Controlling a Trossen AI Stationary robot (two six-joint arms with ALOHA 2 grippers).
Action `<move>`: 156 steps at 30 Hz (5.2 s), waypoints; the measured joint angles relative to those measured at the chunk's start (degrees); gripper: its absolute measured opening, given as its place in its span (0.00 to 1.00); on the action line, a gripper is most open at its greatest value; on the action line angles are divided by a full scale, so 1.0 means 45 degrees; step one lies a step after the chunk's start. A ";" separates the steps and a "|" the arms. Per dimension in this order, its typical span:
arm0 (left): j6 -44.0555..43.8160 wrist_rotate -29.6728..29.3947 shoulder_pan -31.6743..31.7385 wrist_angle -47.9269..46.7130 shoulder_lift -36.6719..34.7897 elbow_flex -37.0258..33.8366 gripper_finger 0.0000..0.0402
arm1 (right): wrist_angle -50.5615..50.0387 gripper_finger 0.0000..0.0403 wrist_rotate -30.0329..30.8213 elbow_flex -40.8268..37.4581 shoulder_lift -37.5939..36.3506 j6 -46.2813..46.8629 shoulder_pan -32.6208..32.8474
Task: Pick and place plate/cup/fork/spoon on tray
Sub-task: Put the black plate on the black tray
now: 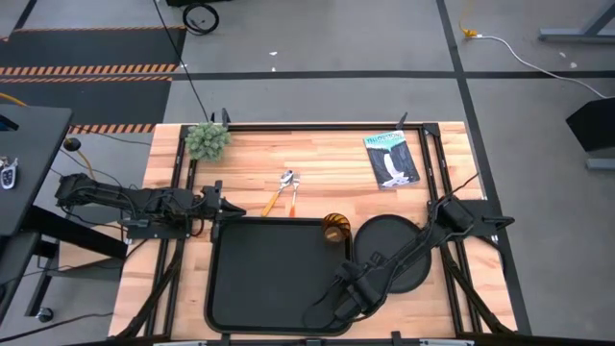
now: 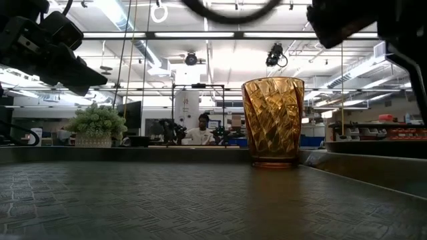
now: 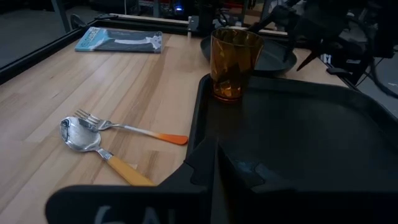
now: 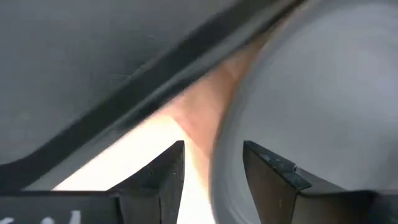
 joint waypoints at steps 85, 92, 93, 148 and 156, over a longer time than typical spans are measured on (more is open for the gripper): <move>0.0004 0.0000 0.0001 0.0000 0.0000 0.0002 0.07 | -0.1117 0.03 -0.2298 0.5311 0.0007 0.2645 0.0447; 0.0004 -0.0002 0.0005 0.0000 0.0000 0.0000 0.07 | 0.0103 0.03 -0.2801 0.6691 0.0002 0.3115 0.0283; 0.0004 -0.0004 0.0004 0.0000 -0.0005 0.0001 0.07 | 0.0377 0.03 -0.2883 0.6777 0.0002 0.3131 0.0243; 0.0003 0.0001 0.0001 0.0000 0.0000 0.0005 0.07 | 0.3451 0.02 0.1886 0.1067 0.0012 -2.2756 0.1284; 0.0004 0.0001 0.0003 0.0000 -0.0003 0.0002 0.07 | 0.3953 0.02 0.2648 -0.0163 0.0007 -2.2947 0.1540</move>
